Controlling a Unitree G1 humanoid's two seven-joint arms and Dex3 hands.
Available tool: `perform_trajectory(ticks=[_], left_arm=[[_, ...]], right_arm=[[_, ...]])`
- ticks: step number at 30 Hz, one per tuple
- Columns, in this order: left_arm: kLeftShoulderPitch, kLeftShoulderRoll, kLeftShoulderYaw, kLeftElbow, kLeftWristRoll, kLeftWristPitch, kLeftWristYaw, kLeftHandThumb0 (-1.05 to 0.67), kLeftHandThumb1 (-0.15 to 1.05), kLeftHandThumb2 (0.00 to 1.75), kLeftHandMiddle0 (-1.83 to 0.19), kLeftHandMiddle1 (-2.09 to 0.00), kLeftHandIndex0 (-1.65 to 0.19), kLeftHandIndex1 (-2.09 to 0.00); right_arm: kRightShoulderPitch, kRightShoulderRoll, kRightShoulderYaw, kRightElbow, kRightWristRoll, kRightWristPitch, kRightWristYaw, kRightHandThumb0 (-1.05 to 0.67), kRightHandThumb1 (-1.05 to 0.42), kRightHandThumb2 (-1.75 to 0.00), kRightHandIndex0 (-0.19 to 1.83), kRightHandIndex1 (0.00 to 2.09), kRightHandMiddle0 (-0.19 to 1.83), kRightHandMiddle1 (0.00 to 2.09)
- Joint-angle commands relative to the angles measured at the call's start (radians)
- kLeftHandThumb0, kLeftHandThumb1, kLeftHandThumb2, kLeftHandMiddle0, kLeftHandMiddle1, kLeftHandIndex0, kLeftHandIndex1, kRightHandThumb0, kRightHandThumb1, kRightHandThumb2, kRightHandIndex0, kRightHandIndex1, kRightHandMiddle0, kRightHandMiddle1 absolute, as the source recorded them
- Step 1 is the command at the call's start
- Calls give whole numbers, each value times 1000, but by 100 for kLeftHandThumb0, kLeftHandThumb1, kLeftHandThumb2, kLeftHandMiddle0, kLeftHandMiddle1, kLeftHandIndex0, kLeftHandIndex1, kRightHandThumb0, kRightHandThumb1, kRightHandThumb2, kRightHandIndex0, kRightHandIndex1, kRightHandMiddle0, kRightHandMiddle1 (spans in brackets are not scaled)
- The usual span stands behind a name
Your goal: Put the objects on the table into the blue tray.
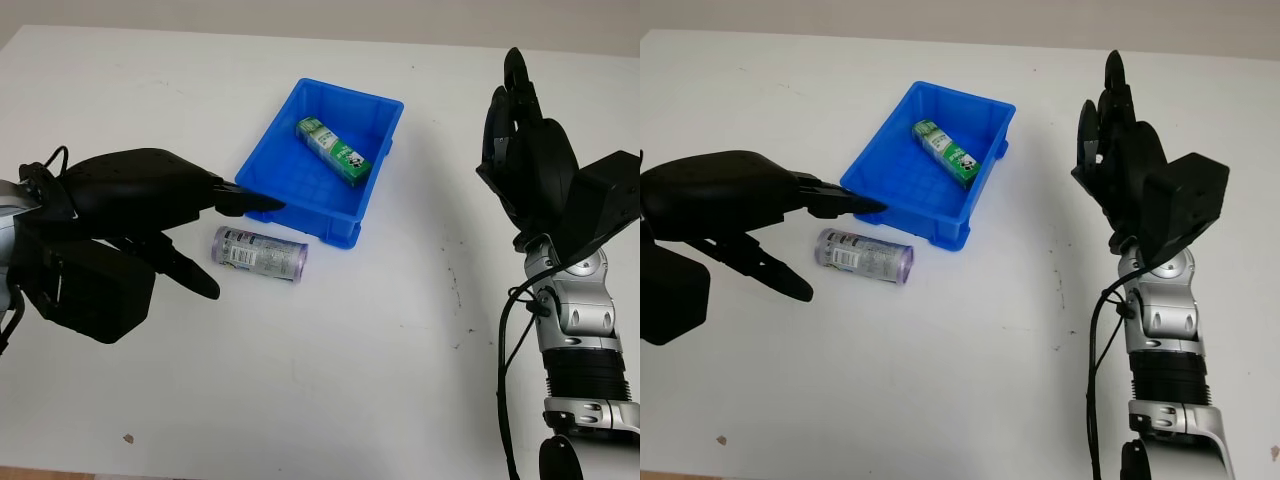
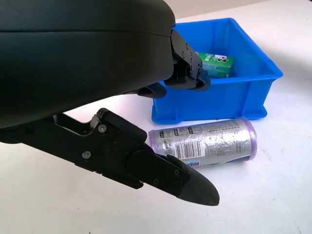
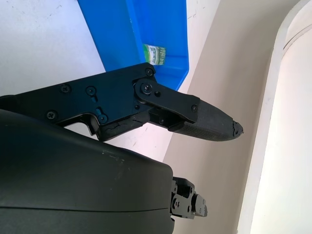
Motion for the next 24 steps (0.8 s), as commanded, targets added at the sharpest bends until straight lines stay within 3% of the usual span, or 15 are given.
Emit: perform_trajectory(ticks=[1,10,15,21,22,23,24], left_arm=[[-12,-9,-10,4,-10,-12,5,-70,91,5,-24,-5,-26,-3],[1,-28,-21,12,9,-18,29,-71,88,5,-27,-6,-30,-5],[7,-61,-41,30,49,-53,91,-69,88,5,-30,-7,-35,-7],[12,-125,-67,85,82,-99,179,-61,86,5,-46,-15,-47,-15],[11,-134,-76,98,101,-119,199,-59,86,5,-48,-23,-46,-18],[10,-140,-83,107,115,-133,213,-56,87,5,-33,-86,-43,-31],[9,-145,-88,115,127,-145,225,-56,88,5,-26,-112,-36,-47]], right_arm=[[0,5,-13,-20,8,0,1,-69,-105,-74,-19,0,-19,0],[3,10,-17,-27,25,5,3,-67,-105,-74,-19,0,-19,0],[4,9,-16,-21,19,-9,7,-67,-105,-75,-19,0,-19,0],[13,12,-20,-36,26,4,4,-67,-105,-75,-19,0,-19,0],[14,13,-23,-36,29,2,6,-67,-105,-75,-19,0,-19,0],[15,13,-24,-36,32,1,7,-68,-105,-74,-19,0,-19,0],[15,14,-25,-37,32,1,7,-68,-105,-74,-19,0,-19,0]])
